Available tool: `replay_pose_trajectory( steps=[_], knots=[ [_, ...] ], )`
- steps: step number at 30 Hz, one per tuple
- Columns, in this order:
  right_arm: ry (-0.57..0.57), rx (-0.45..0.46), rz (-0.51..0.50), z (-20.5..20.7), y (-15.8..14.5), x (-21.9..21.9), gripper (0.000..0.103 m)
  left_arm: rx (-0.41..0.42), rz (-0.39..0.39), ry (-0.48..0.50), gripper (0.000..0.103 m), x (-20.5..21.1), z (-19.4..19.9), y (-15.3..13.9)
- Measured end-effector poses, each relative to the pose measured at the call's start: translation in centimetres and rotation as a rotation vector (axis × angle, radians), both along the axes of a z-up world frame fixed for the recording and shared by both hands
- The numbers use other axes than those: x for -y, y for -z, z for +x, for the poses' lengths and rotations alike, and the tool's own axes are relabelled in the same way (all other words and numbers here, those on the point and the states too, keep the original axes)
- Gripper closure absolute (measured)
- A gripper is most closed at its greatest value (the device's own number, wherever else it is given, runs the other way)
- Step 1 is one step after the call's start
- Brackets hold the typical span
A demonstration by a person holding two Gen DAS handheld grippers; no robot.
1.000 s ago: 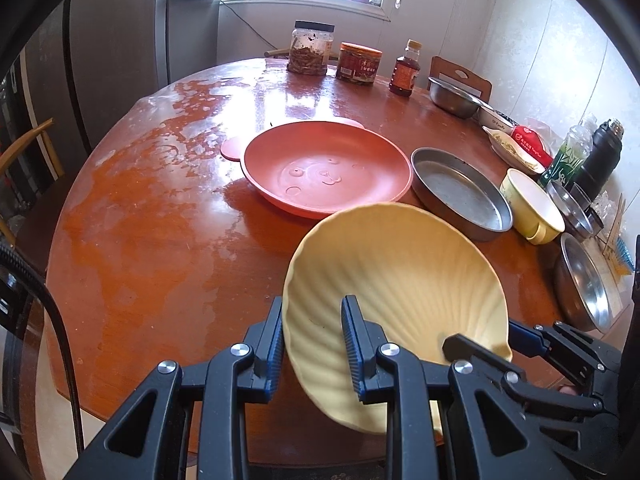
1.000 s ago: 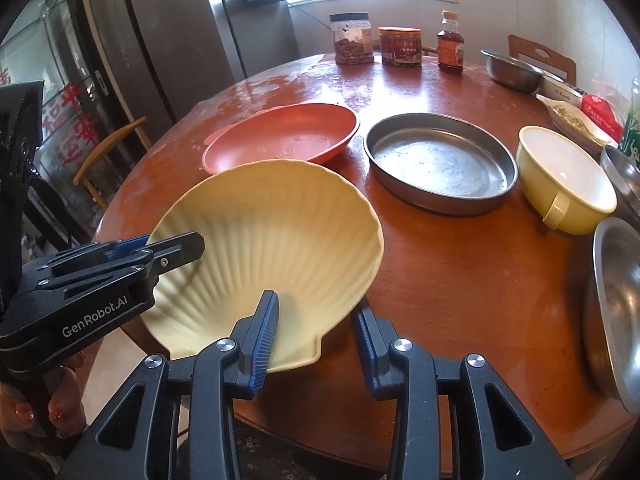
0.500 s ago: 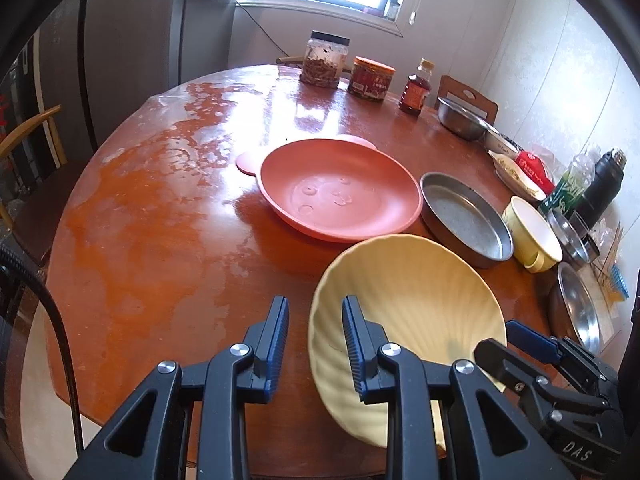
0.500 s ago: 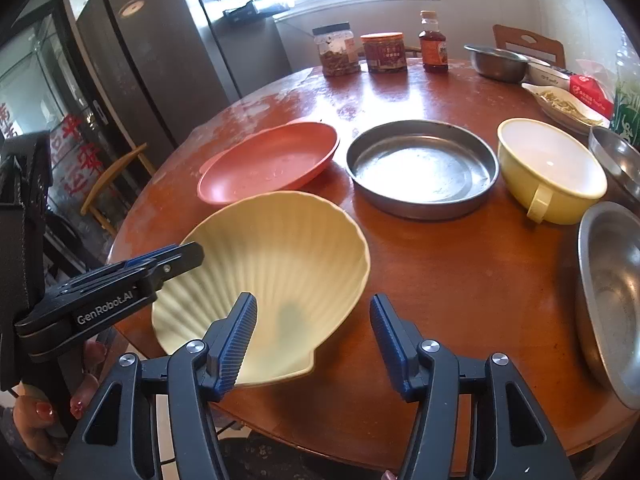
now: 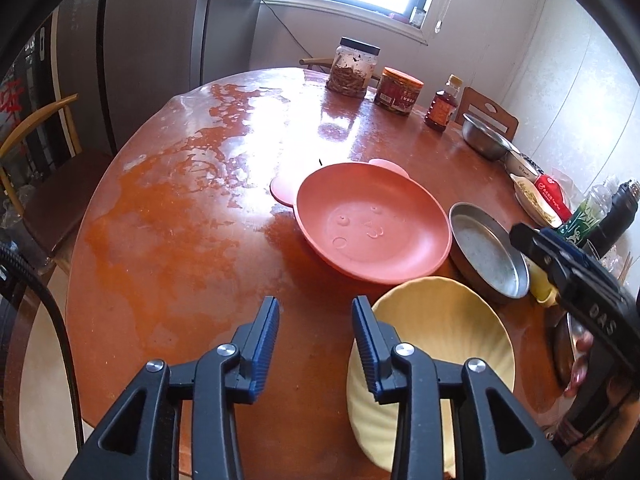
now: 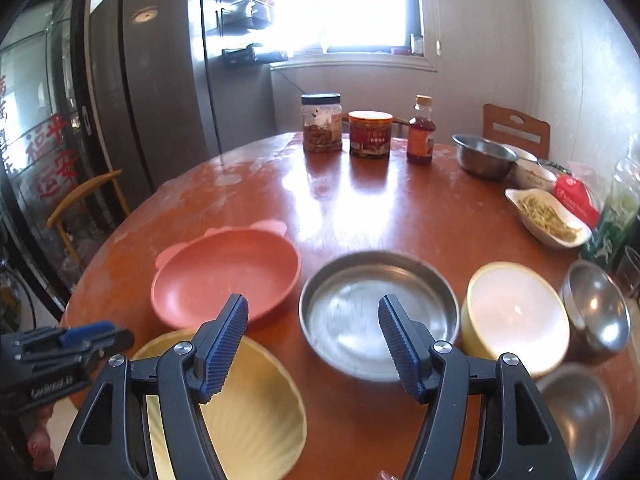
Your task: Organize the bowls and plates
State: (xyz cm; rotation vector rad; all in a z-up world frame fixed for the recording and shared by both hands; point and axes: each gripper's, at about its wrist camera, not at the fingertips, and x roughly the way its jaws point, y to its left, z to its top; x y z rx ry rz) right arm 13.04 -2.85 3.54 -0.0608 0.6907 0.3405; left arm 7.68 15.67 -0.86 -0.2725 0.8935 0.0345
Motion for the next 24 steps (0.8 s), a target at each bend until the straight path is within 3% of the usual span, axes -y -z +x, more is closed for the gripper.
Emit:
replay_pose_trajectory(
  steps=[4,11,13,16,19,24],
  knots=[
    [-0.046,-0.004,0.017,3.6,0.1,-1.3,0.033,-0.017,-0.008,-0.006,0.064,0.0,1.4,0.1],
    [-0.08,-0.144,-0.062,8.8,3.0,-4.2,0.034,-0.05,-0.021,-0.01,0.064,-0.1,4.2,0.4],
    [-0.107,-0.167,-0.033,9.4,3.3,-4.3,0.036,-0.067,-0.017,-0.008,0.064,0.1,4.8,0.8],
    [-0.087,-0.156,-0.087,10.0,3.9,-4.7,0.044,-0.079,-0.025,-0.002,0.064,0.4,5.4,1.2],
    [-0.11,-0.158,-0.052,10.0,4.3,-4.8,0.048,-0.087,-0.029,0.007,0.064,1.0,6.0,1.5],
    [-0.126,-0.18,-0.048,10.3,5.3,-5.6,0.065,-0.081,-0.004,0.003,0.064,1.6,6.7,2.0]
  ],
)
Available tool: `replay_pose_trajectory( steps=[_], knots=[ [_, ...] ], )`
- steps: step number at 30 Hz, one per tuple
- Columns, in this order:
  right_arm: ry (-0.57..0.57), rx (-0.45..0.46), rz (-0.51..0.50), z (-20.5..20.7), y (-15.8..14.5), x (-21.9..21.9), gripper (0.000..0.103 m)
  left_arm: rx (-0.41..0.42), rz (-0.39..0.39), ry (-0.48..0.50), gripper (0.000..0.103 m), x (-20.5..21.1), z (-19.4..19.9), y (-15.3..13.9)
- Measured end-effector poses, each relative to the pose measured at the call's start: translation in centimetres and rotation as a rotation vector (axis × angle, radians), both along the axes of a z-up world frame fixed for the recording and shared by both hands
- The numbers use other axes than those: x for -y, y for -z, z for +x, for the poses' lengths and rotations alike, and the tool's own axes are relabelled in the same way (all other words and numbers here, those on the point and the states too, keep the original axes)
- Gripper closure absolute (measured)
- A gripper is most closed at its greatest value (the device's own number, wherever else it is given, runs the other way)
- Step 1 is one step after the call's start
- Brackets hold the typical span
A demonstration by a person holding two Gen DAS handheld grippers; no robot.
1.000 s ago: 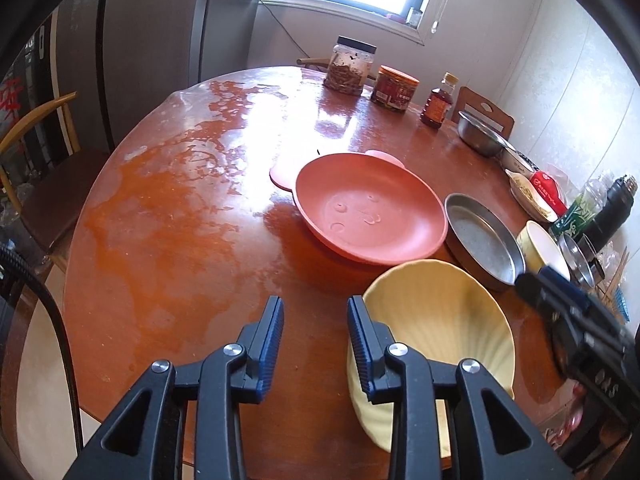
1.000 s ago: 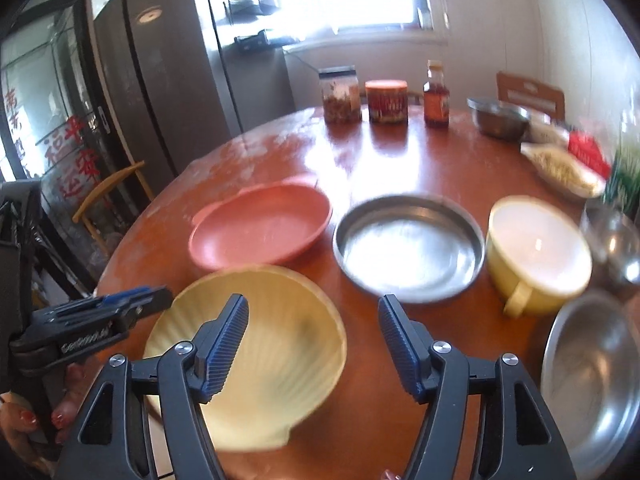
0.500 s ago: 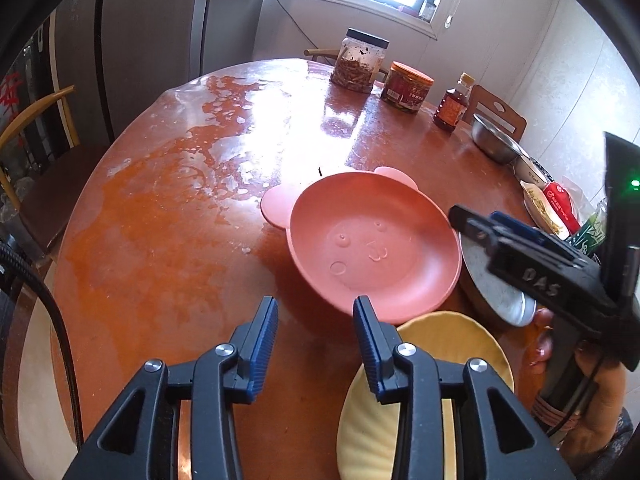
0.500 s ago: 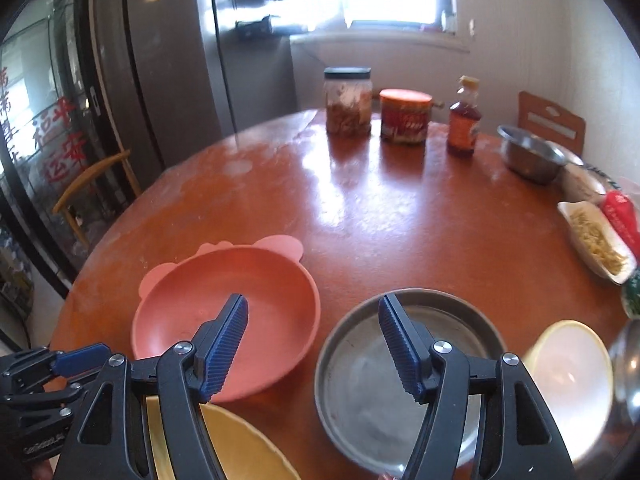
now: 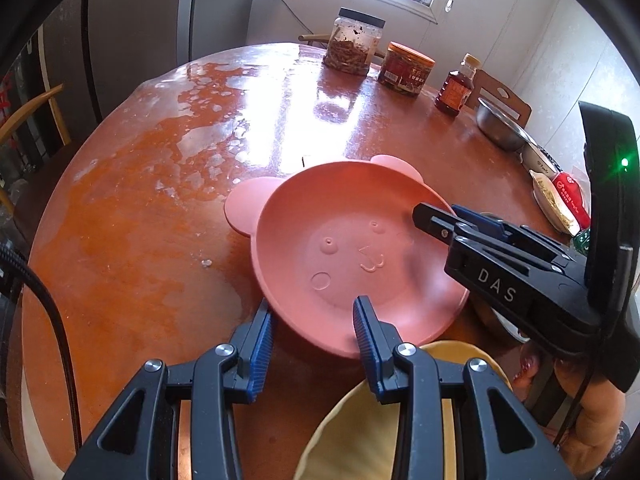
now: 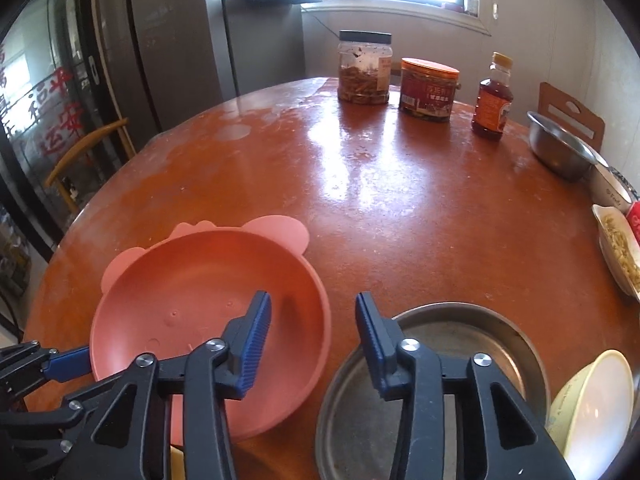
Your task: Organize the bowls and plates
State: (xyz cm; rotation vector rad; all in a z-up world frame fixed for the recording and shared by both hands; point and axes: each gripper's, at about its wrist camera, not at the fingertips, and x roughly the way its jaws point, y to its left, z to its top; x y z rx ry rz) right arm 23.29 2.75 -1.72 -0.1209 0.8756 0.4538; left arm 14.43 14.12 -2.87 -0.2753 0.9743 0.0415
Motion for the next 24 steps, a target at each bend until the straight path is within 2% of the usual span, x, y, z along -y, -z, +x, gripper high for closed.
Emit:
replay_pose_trajectory(
  steps=[1,2,6,12,15,24],
  knots=[
    [0.004,0.004,-0.002,-0.1,0.0,-0.1,0.07,0.004,0.006,-0.003,0.064,0.0,0.1,0.0],
    [0.008,0.017,0.001,-0.2,-0.1,-0.1,0.07,0.006,0.011,-0.004,0.064,0.0,0.2,0.1],
    [0.018,0.045,0.036,-0.5,-0.7,0.2,0.07,0.026,0.025,-0.019,0.064,-0.3,0.5,-0.4],
    [0.022,0.064,0.106,-0.7,-2.0,0.7,0.07,0.082,0.052,-0.043,0.064,-0.7,0.4,-2.8],
    [0.022,0.06,0.148,-1.0,-2.7,0.9,0.07,0.1,0.035,-0.051,0.064,-1.1,-0.2,-3.8],
    [-0.022,0.092,0.181,-3.7,-4.8,0.7,0.07,0.141,0.032,-0.08,0.064,-1.5,-3.1,-5.6]
  ],
)
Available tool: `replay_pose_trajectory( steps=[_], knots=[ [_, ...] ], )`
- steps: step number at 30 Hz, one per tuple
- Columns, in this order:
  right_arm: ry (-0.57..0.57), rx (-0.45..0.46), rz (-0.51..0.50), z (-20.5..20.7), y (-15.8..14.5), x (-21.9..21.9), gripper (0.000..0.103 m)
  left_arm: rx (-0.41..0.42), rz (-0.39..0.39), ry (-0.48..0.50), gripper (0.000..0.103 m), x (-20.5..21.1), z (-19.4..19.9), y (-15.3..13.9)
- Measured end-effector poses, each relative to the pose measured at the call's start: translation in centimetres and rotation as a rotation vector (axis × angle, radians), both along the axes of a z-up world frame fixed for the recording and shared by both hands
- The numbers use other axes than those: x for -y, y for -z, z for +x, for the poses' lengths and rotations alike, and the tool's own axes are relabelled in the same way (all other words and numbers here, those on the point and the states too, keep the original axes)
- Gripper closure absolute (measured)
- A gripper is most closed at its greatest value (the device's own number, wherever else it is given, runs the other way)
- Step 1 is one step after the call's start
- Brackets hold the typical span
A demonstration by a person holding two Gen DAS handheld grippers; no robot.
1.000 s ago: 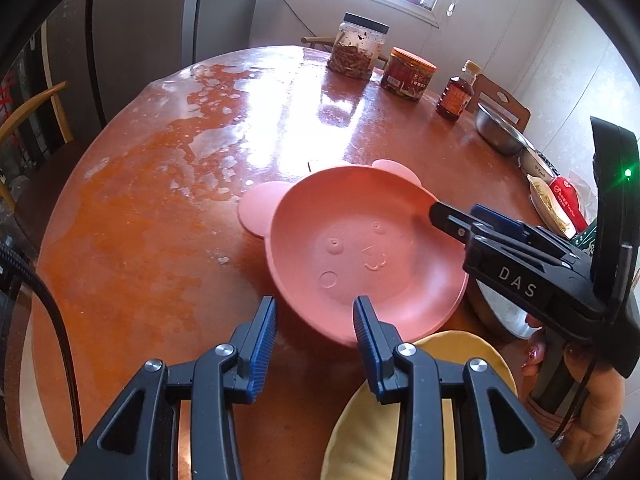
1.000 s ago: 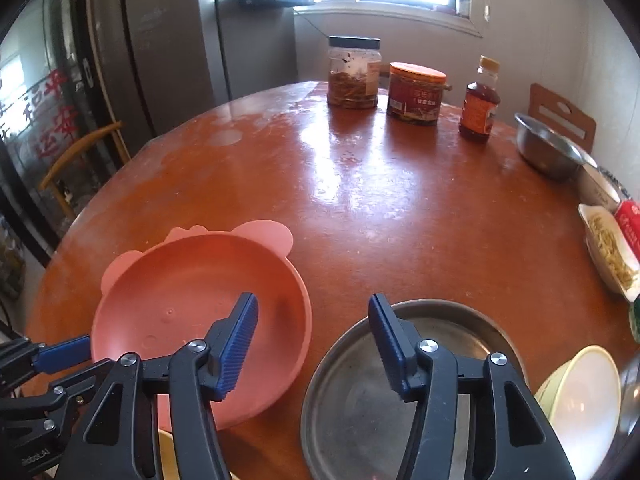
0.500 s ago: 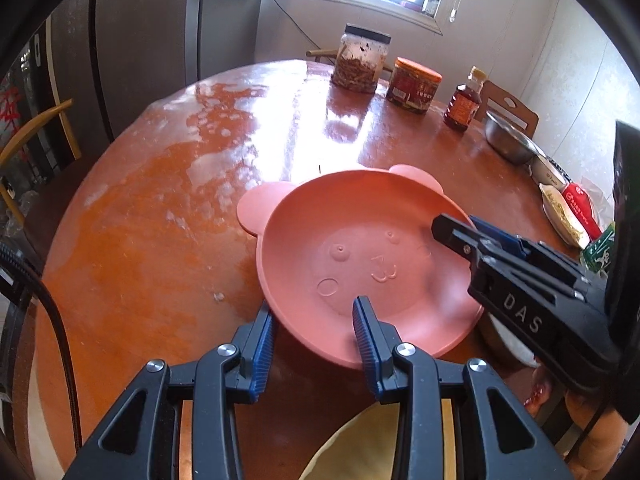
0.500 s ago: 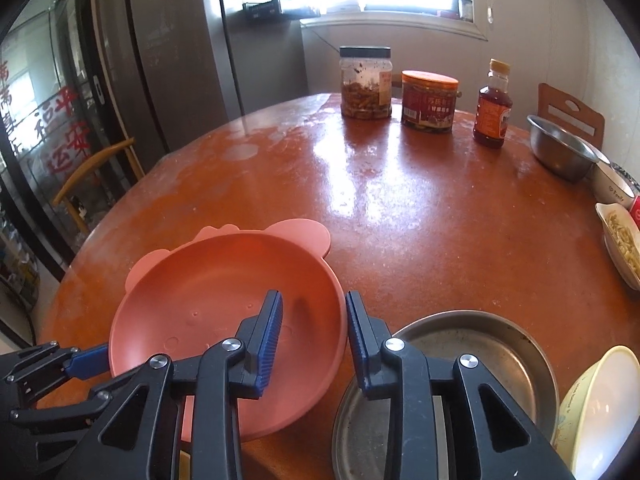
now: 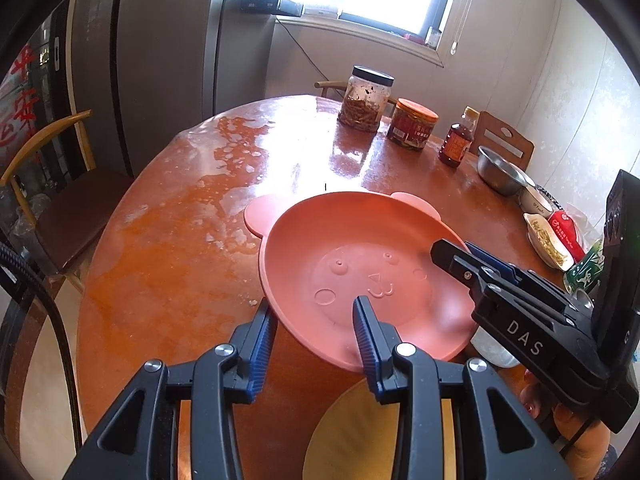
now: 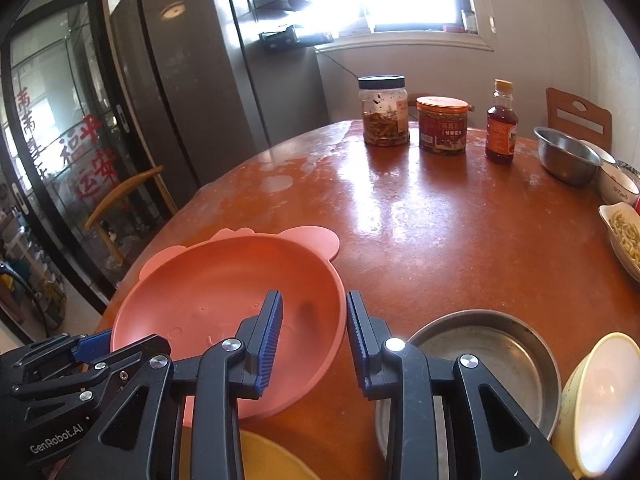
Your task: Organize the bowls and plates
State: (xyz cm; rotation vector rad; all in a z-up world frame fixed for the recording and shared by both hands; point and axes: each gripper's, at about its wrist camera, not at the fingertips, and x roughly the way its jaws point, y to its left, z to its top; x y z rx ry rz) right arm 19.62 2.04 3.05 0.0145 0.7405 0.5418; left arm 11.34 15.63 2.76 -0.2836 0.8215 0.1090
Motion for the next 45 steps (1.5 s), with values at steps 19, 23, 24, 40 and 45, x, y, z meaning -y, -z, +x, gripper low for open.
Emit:
replay_pose_trajectory(
  steps=[19,23,24,40,45],
  knots=[
    [-0.022,0.077,0.028,-6.7,-3.5,2.5,0.07,0.079,0.047,0.007,0.064,2.7,-6.3,-3.0],
    [-0.022,0.093,0.03,-7.8,-4.1,3.4,0.07,0.091,0.057,0.015,0.064,3.7,-7.4,-3.5],
    [-0.022,0.099,0.027,-8.1,-4.3,3.5,0.07,0.094,0.061,0.018,0.064,4.0,-7.7,-3.6],
    [-0.029,0.113,0.023,-10.1,-4.5,5.5,0.069,0.079,0.082,0.034,0.064,6.5,-9.7,-3.1],
    [-0.039,0.106,0.016,-10.6,-4.1,5.7,0.069,0.061,0.085,0.037,0.064,6.8,-10.2,-2.4]
  ],
)
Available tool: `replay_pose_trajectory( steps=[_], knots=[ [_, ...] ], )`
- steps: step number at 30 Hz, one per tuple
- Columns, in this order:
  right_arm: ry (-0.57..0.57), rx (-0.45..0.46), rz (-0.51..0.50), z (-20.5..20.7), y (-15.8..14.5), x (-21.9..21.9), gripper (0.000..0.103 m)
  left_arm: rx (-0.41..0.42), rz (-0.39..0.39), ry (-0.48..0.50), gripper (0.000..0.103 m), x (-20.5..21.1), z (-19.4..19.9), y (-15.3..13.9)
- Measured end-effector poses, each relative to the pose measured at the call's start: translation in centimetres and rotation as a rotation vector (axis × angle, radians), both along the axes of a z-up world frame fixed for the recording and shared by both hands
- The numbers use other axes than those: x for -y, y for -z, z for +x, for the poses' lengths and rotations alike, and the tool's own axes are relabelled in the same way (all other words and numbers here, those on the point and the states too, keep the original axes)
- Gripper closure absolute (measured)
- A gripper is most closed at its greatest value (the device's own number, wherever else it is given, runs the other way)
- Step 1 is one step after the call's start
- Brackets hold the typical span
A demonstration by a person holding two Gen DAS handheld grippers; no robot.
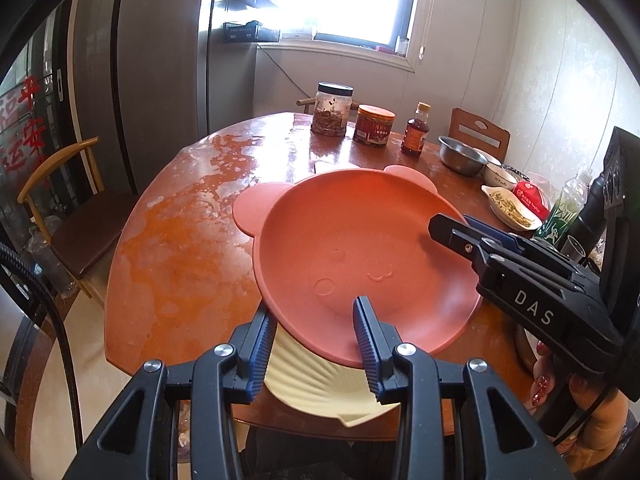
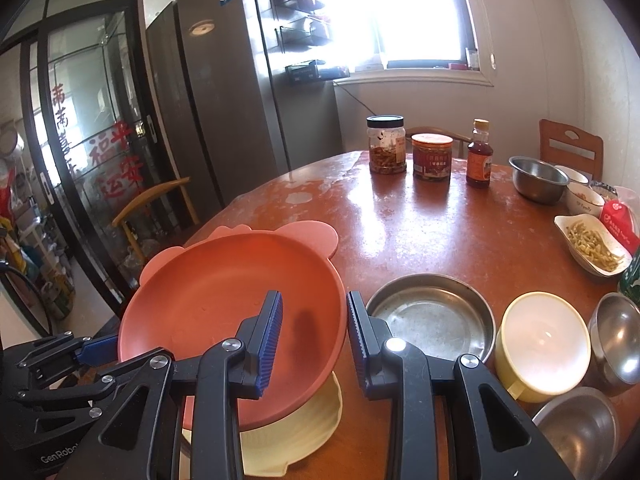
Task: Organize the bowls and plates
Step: 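Lift the pink plate and move it over the yellow shell plate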
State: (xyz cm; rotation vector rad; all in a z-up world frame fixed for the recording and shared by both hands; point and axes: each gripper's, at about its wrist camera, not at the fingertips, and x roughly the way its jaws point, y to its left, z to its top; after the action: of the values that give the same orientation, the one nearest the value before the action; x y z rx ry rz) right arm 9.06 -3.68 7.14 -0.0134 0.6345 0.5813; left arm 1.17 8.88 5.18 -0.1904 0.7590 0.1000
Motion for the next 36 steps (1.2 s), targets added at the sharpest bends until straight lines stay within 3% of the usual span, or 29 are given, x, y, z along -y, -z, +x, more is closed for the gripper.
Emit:
replay_pose_trajectory(
  steps=[26,36],
  knots=[
    [-0.052,-0.114,-0.086,-0.9,5.6,-0.4,0.069,-0.107,-0.015,0.004,0.064,-0.1,-1.7,5.2],
    [-0.043,-0.13,-0.111,-0.4,6.8,-0.7,0.068,-0.112,0.003,0.006,0.064,0.2,-1.4,5.7]
  ],
)
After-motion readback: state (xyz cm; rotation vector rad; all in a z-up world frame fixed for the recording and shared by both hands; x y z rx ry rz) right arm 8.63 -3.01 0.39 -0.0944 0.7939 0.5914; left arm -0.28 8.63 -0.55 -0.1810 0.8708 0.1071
